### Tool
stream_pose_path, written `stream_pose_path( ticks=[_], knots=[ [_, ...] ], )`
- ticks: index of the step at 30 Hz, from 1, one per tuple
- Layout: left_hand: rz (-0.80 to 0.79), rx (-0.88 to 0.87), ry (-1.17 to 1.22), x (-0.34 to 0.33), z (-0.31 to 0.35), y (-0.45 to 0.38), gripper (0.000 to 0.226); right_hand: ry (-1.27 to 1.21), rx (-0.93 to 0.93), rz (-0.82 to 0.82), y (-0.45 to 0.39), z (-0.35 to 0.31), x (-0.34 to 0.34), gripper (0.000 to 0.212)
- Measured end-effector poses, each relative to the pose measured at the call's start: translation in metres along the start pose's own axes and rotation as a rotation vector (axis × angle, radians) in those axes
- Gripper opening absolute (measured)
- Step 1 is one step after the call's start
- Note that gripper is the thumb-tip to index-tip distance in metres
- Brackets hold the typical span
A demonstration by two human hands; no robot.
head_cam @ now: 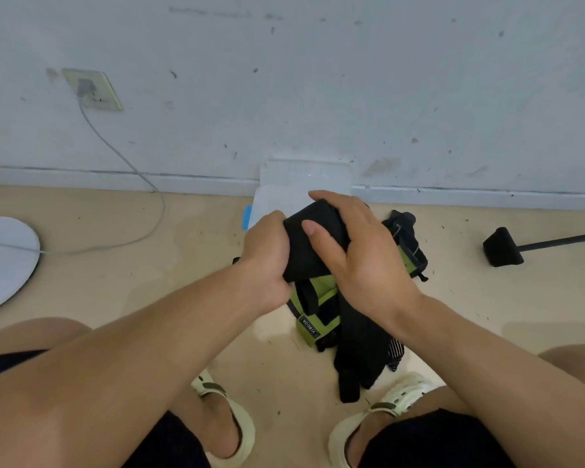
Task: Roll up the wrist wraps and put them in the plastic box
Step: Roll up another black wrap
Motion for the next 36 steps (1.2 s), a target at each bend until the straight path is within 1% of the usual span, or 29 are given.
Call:
stream_pose_path(
  ticks=[5,6,8,10,14,16,18,21,22,25,27,29,30,31,32,34,35,36],
  knots=[
    [0.106,-0.083,0.018,0.009,0.005,-0.002,0.026,-0.193,-0.192,-0.07,-0.003,-0.005,-0.009,0.033],
    [0.125,-0.092,0.023,0.012,0.005,-0.003,0.026,-0.242,-0.243,-0.087,-0.003,-0.005,-0.011,0.035],
    [0.153,-0.095,0.052,0.017,0.005,-0.005,0.026,-0.354,-0.359,-0.1,-0.004,-0.002,-0.014,0.048],
    [0.14,-0.087,0.073,0.02,0.003,-0.008,0.028,-0.401,-0.417,-0.109,-0.006,0.0,-0.016,0.059],
    [0.026,-0.085,0.005,0.024,0.003,-0.014,0.03,-0.339,-0.394,-0.073,-0.008,0.001,-0.018,0.063],
    [0.012,-0.114,-0.041,0.028,0.006,-0.017,0.032,-0.29,-0.363,-0.061,-0.011,0.001,-0.018,0.063],
    [0.0,-0.126,-0.043,0.031,0.009,-0.017,0.034,-0.258,-0.342,-0.05,-0.012,-0.001,-0.019,0.06],
    [-0.014,-0.086,0.016,0.034,0.005,-0.018,0.038,-0.179,-0.307,-0.077,-0.01,-0.008,-0.022,0.052],
    [-0.018,-0.062,0.04,0.034,0.002,-0.017,0.039,-0.19,-0.325,-0.107,-0.009,-0.009,-0.024,0.052],
    [-0.033,-0.018,0.053,0.035,-0.002,-0.017,0.039,-0.334,-0.429,-0.176,-0.01,-0.008,-0.025,0.055],
    [-0.038,-0.084,-0.035,0.035,0.0,-0.019,0.036,-0.41,-0.47,-0.166,-0.012,-0.007,-0.019,0.051],
    [-0.03,-0.268,-0.25,0.036,0.008,-0.022,0.036,-0.467,-0.504,-0.175,-0.016,-0.006,-0.009,0.046],
    [-0.04,-0.383,-0.355,0.035,0.013,-0.023,0.038,-0.465,-0.511,-0.187,-0.017,-0.005,-0.004,0.048],
    [-0.075,-0.457,-0.411,0.033,0.016,-0.02,0.038,-0.432,-0.504,-0.195,-0.019,-0.004,0.0,0.052],
    [-0.144,-0.479,-0.42,0.03,0.018,-0.015,0.038,-0.369,-0.479,-0.189,-0.02,-0.002,0.003,0.059],
    [-0.325,-0.441,-0.434,0.023,0.015,-0.009,0.04,-0.221,-0.385,-0.15,-0.017,-0.003,0.006,0.077],
    [-0.381,-0.448,-0.452,0.019,0.01,-0.008,0.04,-0.168,-0.325,-0.139,-0.013,-0.004,0.004,0.085],
    [-0.382,-0.451,-0.438,0.018,0.005,-0.01,0.042,-0.132,-0.274,-0.141,-0.008,-0.005,0.002,0.092]
  ],
)
Point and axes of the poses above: each hand's wrist, its own y-axis away from the middle knuckle, its own x-axis out of the back of the hand, z = x × y, the point moved 3 cm from there along -y, towards the middle knuckle, and after that the axes turned 11 degrees about z, right-handed, at the moved point
